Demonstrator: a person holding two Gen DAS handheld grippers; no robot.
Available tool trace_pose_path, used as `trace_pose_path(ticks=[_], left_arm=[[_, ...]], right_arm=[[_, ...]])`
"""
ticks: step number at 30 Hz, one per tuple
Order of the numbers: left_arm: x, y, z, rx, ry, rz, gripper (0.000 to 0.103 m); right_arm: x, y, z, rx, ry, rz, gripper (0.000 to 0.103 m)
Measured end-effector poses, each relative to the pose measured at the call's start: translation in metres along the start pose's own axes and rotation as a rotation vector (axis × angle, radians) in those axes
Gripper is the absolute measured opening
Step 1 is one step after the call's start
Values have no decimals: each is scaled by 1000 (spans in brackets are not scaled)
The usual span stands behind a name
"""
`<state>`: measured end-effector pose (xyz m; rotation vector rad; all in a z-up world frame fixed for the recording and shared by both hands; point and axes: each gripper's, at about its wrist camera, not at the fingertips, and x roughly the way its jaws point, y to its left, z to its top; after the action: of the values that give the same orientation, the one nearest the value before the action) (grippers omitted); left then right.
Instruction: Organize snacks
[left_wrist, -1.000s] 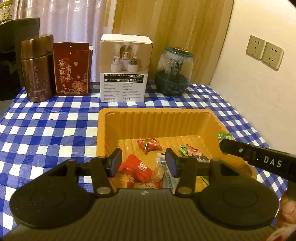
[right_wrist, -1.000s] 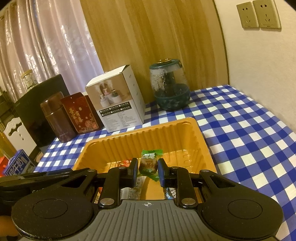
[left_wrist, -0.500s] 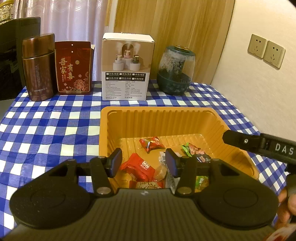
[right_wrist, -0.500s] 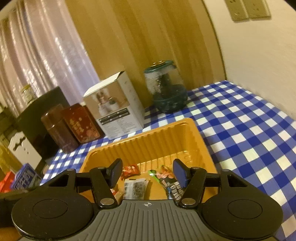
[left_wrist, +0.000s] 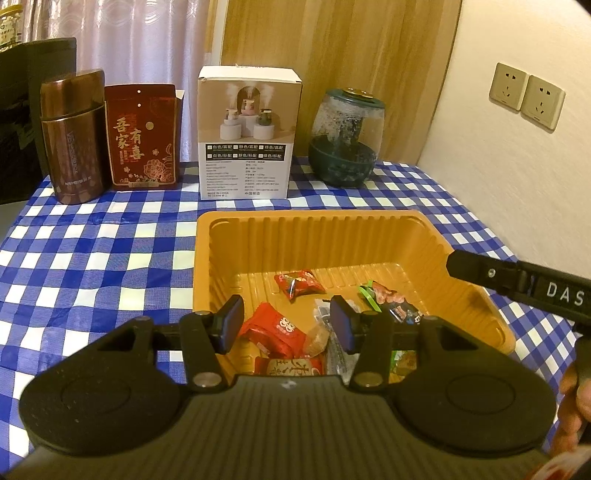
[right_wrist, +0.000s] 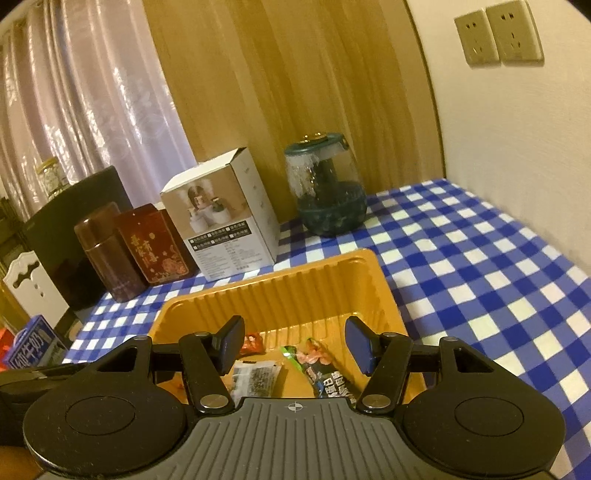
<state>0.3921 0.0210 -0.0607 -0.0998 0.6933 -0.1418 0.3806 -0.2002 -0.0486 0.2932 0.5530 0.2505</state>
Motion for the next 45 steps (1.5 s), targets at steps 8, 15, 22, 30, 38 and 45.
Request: trace_pose_path(ticks=[8, 15, 22, 30, 38, 45], left_arm=[[-8, -4, -5, 25, 0, -1, 47], [-21, -8, -10, 33, -10, 0, 47], [-36, -12, -21, 37, -11, 0, 47], [-58, -14, -37, 41, -11, 0, 47], [-84, -16, -51, 33, -19, -2, 47], [-101, -23, -66, 37, -16, -14, 48]], right_arm=[[-6, -2, 1, -5, -29, -18, 60], [-24, -3, -1, -30, -73, -40, 60], [-41, -14, -8, -27, -84, -67, 60], [-66, -20, -15, -14, -96, -77, 60], [-89, -25, -24, -14, -93, -90, 61], [-116, -28, -35, 2, -90, -89, 61]])
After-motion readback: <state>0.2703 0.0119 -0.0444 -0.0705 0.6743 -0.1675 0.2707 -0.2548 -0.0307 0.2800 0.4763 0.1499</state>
